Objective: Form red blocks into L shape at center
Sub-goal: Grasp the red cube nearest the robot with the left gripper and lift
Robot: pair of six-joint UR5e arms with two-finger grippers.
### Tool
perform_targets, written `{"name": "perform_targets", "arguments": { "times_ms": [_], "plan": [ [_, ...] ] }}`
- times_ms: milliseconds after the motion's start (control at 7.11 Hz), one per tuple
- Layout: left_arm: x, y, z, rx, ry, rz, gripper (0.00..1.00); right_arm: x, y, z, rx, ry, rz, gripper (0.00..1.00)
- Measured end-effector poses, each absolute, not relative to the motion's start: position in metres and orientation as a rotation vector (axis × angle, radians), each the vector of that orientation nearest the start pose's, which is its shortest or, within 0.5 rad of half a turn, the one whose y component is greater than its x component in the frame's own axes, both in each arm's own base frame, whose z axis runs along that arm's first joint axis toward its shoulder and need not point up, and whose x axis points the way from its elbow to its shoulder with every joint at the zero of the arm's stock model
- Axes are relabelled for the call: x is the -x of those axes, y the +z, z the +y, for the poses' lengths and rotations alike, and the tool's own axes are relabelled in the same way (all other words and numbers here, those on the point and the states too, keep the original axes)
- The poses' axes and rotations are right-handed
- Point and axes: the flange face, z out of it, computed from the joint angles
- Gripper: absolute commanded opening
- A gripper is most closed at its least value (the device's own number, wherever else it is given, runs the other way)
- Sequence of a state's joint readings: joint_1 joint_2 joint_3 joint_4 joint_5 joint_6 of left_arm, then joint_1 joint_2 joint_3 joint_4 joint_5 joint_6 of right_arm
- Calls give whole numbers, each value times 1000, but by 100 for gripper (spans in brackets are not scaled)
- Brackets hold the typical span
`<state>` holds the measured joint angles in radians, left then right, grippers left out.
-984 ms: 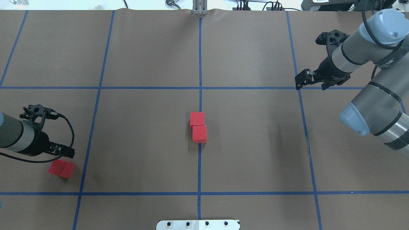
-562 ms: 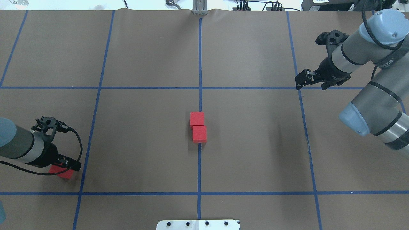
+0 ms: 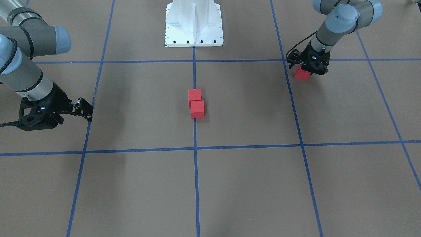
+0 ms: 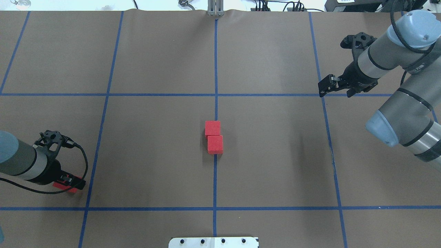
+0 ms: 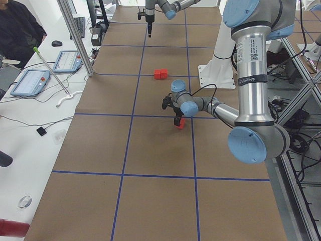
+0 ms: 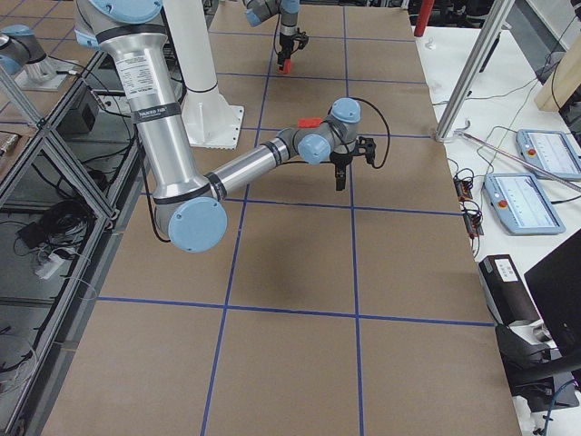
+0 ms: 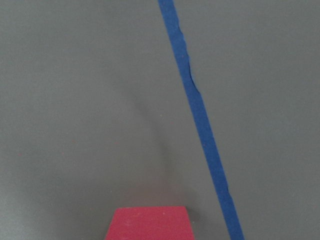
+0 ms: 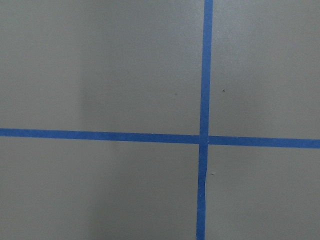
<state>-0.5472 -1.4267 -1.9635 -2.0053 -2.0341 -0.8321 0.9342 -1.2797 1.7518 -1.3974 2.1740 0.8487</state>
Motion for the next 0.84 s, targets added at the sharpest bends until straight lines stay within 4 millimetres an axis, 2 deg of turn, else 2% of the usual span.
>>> {"name": "perform_targets", "arguments": {
  "times_ms": [141,562,703,843],
  "plan": [
    [-339,495,-311,-42,336,803,1,295,397,-528,-66,5,-851,99],
    [-331,495,-311,-34,326,804,0,295,397,-528,-65,3,-851,99],
    [-323,491,-318,-22,303,805,0,294,398,-527,-66,1,-851,99],
    [-308,475,-340,12,239,800,0,293,397,-527,-67,1,-852,99]
  ]
}}
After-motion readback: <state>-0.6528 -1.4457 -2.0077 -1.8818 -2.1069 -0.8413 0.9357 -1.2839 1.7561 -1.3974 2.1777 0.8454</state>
